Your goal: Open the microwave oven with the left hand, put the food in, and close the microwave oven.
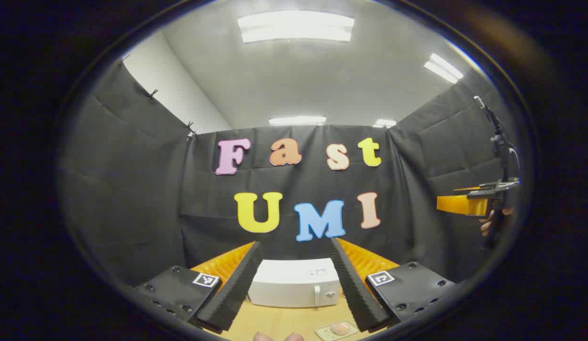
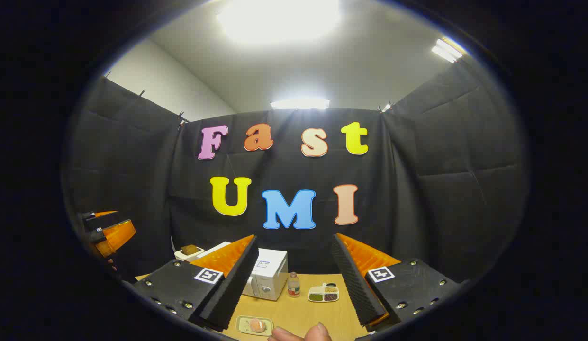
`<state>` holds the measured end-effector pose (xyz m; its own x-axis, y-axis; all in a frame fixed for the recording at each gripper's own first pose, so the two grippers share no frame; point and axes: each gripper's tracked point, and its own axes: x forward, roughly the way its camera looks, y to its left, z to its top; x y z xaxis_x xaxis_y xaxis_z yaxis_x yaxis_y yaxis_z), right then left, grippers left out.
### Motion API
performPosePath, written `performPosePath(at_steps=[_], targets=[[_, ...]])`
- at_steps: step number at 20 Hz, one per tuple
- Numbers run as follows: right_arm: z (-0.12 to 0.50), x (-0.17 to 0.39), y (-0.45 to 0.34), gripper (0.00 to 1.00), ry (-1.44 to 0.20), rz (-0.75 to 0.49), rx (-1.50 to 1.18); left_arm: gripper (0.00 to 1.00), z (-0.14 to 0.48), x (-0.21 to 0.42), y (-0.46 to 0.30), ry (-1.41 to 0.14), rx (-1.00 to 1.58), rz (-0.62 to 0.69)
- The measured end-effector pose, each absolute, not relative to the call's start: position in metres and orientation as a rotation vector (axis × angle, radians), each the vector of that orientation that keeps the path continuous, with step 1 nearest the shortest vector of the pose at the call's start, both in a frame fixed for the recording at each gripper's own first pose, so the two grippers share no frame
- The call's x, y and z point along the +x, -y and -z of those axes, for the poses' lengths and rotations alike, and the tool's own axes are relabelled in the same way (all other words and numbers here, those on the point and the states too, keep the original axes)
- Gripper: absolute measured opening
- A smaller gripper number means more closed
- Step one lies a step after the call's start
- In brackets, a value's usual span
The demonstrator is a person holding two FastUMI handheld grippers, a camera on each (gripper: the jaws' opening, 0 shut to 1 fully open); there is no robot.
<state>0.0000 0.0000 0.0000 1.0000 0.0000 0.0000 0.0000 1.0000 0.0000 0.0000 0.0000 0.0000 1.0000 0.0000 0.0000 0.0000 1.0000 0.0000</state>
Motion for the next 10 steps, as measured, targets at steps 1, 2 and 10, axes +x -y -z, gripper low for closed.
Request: performPosePath(at_steps=[1,2,10], targets=[[-0.001,0.0,0.001,0.95,0.0,0.0,0.0,0.96,0.0,0.0,0.0,0.001,-0.002,-0.001],[-0.001,0.001,0.002,0.95,0.001,-0.002,-0.003,0.96,0.0,0.0,0.001,-0.002,-0.001,-0.001],[-0.004,0.001,0.011,0.95,0.005,-0.014,-0.01,0.96,-0.001,0.001,0.016,-0.01,0.008,-0.003]])
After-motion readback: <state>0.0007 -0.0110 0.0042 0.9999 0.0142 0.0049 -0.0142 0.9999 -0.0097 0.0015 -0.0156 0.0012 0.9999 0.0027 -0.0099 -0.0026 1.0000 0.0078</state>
